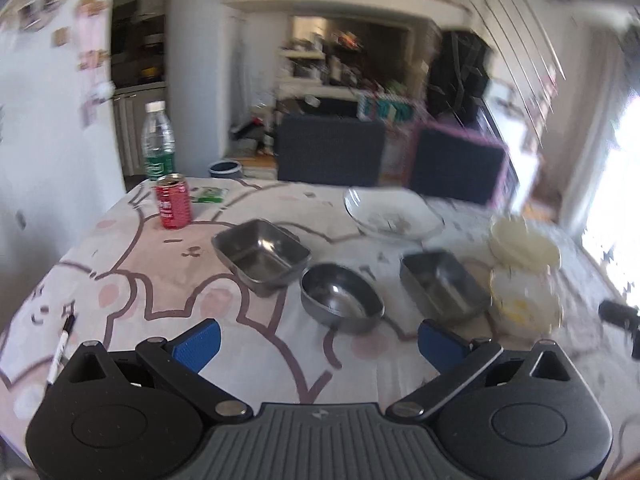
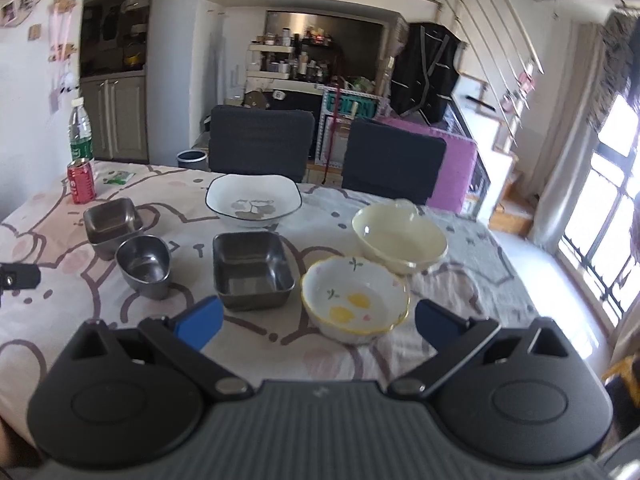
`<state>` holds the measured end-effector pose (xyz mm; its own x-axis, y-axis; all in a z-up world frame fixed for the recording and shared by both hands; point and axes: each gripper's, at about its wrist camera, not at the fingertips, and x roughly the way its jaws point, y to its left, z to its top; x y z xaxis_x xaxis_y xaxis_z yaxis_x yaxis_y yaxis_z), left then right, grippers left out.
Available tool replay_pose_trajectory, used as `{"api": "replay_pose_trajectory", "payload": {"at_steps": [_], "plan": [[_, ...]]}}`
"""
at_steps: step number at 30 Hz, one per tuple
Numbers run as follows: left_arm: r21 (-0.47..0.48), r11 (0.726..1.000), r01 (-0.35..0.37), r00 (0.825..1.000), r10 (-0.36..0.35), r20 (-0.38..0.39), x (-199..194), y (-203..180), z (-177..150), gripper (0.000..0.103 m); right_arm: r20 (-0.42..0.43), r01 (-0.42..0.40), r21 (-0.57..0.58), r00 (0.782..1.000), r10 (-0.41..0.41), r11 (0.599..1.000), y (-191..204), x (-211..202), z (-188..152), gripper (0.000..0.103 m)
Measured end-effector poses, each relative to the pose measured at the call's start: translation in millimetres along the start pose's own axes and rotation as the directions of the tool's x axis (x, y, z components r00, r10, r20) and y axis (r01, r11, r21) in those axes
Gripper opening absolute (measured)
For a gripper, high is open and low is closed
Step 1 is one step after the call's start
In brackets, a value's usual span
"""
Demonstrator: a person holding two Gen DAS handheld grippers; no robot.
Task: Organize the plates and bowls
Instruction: 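Move the right tool to the white Ginkgo leaf plate and grasp its rim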
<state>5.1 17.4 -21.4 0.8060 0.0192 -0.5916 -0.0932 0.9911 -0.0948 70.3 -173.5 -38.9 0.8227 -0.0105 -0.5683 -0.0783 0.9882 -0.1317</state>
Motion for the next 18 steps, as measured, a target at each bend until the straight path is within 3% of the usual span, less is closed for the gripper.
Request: {"api": "replay_pose_trajectory", "payload": {"at_steps": [6, 11, 14, 18], "plan": [[-0.002, 1.0, 0.023, 1.0, -0.023, -0.02, 8, -3, 11, 0.103, 0.016, -0.105, -0.028, 0.994, 0.106, 0.994, -14, 27, 26, 0.103], [0.068, 0.997, 0.027, 0.999, -0.025, -0.033, 23, -8, 34, 0.103, 0.165, -0.182, -0.013, 0.969, 0.182, 0.983, -24, 62, 50, 0.103], [0.094, 0.996, 0.005, 1.0, -0.002, -0.029, 40, -10, 50, 0.103, 0.17, -0.163, -0.029, 0.971, 0.165, 0.986, -24, 92, 71, 0.103], [0.1, 0.993, 0.065, 0.996, -0.059, -0.06, 70, -11, 69, 0.103, 0.136, -0.178, -0.002, 0.975, 0.177, 0.984, -34, 145, 99, 0.103]]}}
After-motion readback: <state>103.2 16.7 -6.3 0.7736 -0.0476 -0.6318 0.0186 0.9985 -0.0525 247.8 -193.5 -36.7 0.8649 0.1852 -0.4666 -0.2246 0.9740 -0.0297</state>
